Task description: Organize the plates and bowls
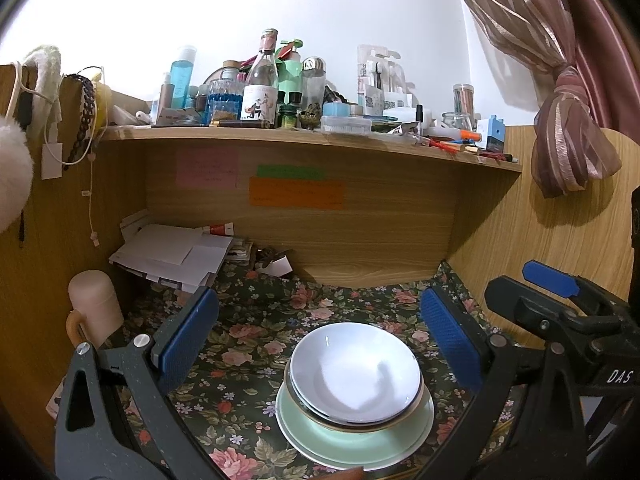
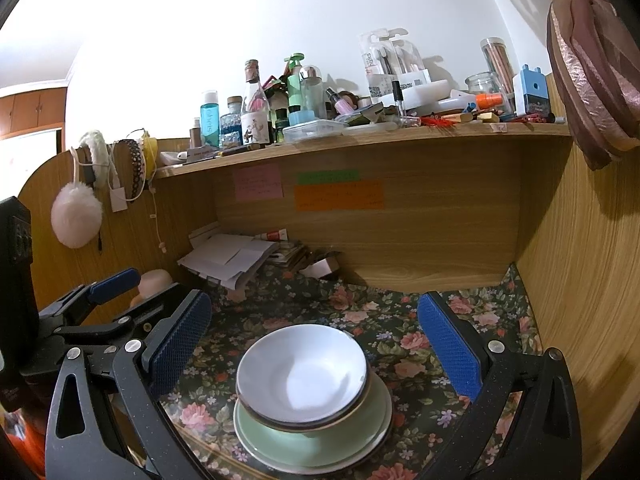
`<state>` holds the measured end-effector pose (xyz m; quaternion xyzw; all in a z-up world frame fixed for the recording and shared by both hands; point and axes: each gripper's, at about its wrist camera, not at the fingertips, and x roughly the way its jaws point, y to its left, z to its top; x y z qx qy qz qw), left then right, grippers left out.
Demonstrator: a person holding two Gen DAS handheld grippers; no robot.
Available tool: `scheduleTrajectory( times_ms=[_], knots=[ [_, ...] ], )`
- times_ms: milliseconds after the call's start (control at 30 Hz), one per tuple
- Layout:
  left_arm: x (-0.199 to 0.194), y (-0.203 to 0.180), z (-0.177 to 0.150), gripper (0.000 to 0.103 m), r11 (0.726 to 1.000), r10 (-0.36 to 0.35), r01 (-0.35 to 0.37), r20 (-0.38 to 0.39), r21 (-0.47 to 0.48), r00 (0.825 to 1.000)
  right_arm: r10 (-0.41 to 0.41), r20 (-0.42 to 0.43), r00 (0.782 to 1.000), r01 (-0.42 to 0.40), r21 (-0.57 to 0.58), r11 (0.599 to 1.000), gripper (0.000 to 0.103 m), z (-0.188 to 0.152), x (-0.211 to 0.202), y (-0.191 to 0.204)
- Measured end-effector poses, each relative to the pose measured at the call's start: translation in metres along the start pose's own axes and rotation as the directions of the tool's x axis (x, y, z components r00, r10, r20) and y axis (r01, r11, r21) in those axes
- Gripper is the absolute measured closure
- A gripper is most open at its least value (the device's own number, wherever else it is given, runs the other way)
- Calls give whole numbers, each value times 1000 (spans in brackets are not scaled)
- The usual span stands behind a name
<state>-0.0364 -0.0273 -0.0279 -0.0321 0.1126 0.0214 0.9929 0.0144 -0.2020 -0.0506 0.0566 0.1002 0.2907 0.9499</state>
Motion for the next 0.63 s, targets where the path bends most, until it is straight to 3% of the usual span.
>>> scheduleTrajectory(
  times_ms=[633],
  knots=[
    [6,-1,-1,0,1000,2,-2,-21,-12,1000,-23,-19,1000,23,27,999,0,-3,8,2]
  ],
)
